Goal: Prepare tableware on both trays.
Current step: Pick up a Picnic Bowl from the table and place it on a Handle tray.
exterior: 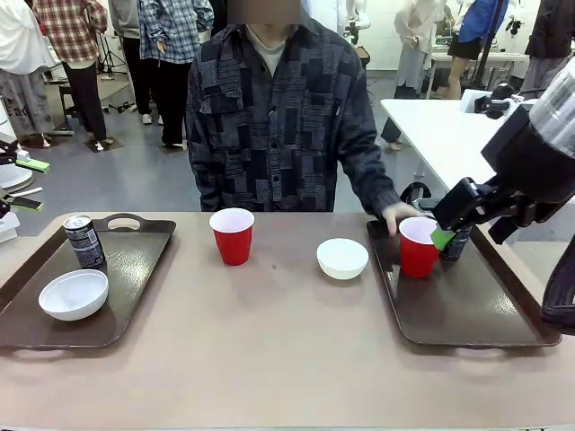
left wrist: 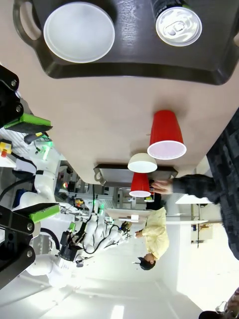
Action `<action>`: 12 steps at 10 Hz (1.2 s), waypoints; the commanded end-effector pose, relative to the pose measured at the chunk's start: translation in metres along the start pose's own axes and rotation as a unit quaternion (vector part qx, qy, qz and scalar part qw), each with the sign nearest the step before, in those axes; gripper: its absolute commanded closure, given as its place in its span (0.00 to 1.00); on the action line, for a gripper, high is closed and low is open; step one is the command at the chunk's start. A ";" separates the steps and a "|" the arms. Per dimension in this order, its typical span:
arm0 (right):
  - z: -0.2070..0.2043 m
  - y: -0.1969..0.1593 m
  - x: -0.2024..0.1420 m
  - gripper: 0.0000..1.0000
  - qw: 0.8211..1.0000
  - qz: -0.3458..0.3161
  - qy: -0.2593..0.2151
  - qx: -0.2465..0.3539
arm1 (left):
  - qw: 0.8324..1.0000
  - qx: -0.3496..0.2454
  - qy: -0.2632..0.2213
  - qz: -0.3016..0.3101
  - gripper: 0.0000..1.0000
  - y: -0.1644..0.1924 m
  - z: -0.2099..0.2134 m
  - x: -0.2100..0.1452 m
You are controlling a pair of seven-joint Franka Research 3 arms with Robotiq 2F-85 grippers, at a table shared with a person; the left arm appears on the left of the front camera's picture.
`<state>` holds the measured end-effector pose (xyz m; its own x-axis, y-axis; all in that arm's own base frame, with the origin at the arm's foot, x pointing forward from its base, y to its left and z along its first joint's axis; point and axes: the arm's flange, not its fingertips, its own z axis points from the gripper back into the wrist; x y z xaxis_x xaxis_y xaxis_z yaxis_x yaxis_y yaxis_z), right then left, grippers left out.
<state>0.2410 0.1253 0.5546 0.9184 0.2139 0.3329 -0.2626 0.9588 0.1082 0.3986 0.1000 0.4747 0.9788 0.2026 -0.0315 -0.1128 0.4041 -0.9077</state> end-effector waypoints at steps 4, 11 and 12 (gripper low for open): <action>-0.075 0.023 0.096 0.00 0.997 -0.064 0.028 -0.021 | 1.000 -0.011 0.000 0.002 0.25 -0.003 0.002 0.001; -0.123 0.050 0.139 0.00 0.997 -0.064 0.040 -0.034 | 1.000 -0.011 0.000 0.002 0.25 -0.003 0.002 0.001; -0.123 0.050 0.139 0.00 0.997 -0.064 0.040 -0.034 | 1.000 -0.011 0.000 0.002 0.25 -0.003 0.002 0.001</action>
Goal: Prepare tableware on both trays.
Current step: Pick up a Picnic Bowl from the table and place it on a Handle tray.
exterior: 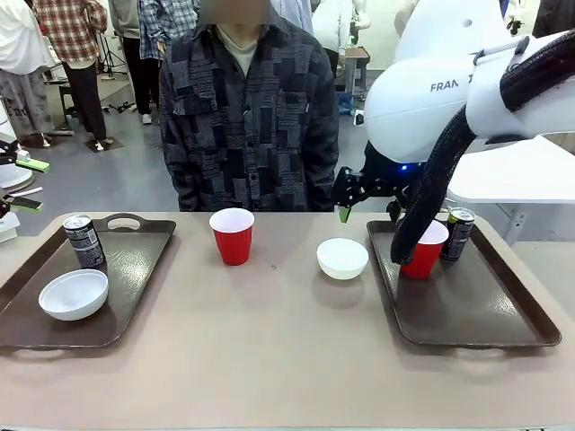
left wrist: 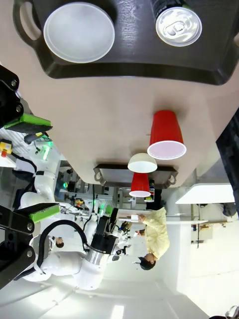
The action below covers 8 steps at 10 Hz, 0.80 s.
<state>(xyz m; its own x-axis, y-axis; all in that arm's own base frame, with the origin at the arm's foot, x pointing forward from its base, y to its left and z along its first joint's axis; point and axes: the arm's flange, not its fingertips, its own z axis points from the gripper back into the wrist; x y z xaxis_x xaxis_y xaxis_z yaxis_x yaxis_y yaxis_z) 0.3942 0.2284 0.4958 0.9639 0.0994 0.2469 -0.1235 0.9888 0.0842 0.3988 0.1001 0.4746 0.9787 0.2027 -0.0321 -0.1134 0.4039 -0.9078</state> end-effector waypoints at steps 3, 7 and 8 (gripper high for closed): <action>-0.015 -0.005 0.030 0.00 1.000 -0.027 0.015 0.005 | 1.000 -0.010 0.000 0.002 0.25 -0.003 0.002 0.001; -0.081 -0.027 0.072 0.00 0.996 -0.059 0.060 -0.007 | 1.000 -0.010 0.000 0.002 0.25 -0.003 0.002 0.001; -0.093 -0.029 0.072 0.00 0.996 -0.057 0.070 -0.012 | 1.000 -0.010 0.000 0.002 0.25 -0.003 0.002 0.001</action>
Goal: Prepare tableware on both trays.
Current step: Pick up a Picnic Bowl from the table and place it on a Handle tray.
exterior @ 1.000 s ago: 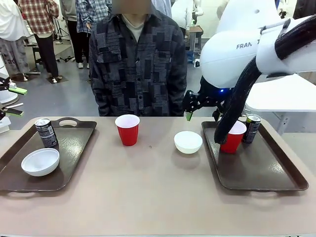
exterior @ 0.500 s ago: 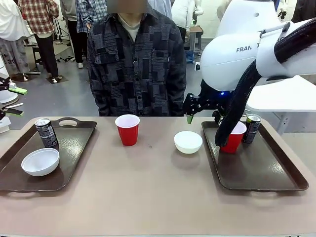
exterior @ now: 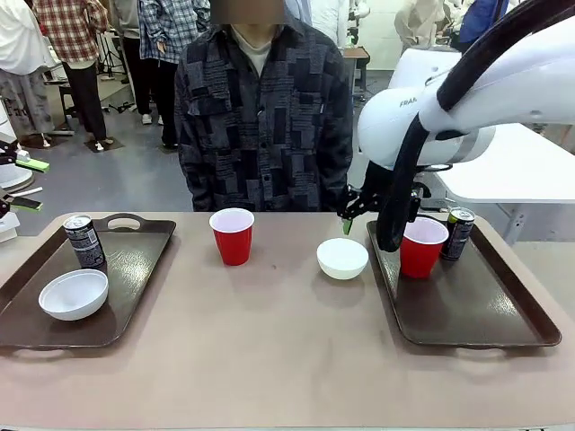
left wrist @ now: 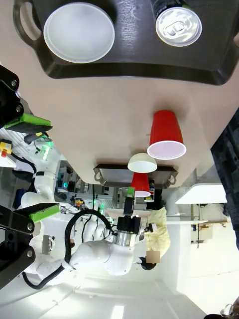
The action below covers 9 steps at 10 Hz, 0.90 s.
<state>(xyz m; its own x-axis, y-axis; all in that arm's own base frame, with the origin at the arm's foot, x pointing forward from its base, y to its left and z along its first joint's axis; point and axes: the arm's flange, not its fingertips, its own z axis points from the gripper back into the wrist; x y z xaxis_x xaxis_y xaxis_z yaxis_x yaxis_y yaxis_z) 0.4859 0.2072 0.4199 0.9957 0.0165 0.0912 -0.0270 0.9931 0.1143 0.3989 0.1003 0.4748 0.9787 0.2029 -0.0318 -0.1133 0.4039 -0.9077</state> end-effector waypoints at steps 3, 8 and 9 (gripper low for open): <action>-0.033 0.005 0.005 0.00 0.999 0.007 0.008 -0.037 | 1.000 -0.010 0.000 0.002 0.25 -0.003 0.002 0.001; -0.071 0.017 0.006 0.00 0.996 0.066 -0.056 -0.031 | 1.000 -0.010 0.000 0.002 0.25 -0.003 0.002 0.001; -0.075 0.018 0.007 0.00 0.995 0.066 -0.067 -0.040 | 1.000 -0.010 0.000 0.002 0.25 -0.003 0.002 0.001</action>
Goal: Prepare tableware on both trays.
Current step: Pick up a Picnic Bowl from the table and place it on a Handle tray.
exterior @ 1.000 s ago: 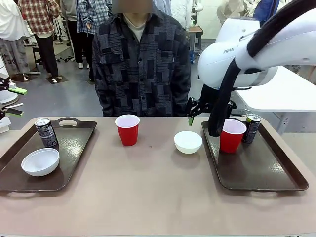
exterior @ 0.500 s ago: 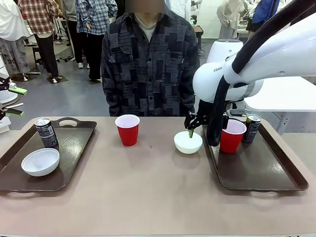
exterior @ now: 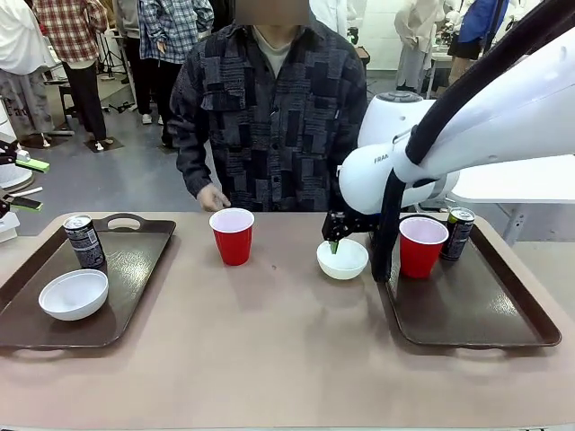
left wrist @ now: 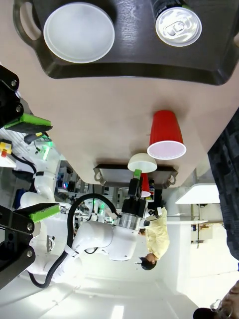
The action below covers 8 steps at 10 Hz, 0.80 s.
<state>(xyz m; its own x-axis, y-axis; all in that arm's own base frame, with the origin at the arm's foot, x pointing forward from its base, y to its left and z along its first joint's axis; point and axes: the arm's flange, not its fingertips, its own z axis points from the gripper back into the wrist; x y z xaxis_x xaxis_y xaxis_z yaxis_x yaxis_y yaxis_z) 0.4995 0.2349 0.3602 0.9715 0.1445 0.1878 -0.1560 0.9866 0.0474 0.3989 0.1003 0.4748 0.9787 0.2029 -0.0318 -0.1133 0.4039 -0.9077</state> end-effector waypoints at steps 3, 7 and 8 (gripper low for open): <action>-0.016 -0.006 -0.005 0.00 0.999 -0.015 -0.025 -0.032 | 1.000 -0.010 0.000 0.002 0.25 -0.003 0.002 0.001; -0.030 -0.014 -0.004 0.00 0.999 -0.021 -0.023 -0.010 | 1.000 -0.010 0.000 0.002 0.25 -0.003 0.002 0.001; -0.032 -0.014 -0.003 0.03 1.000 -0.018 -0.024 -0.005 | 1.000 -0.010 0.000 0.002 0.25 -0.003 0.002 0.001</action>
<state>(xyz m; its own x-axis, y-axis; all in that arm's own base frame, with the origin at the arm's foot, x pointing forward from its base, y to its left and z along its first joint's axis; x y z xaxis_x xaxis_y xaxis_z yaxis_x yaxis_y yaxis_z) 0.5035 0.2170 0.3348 0.9698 0.1235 0.2105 -0.1323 0.9908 0.0280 0.3989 0.1003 0.4748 0.9787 0.2029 -0.0319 -0.1133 0.4039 -0.9077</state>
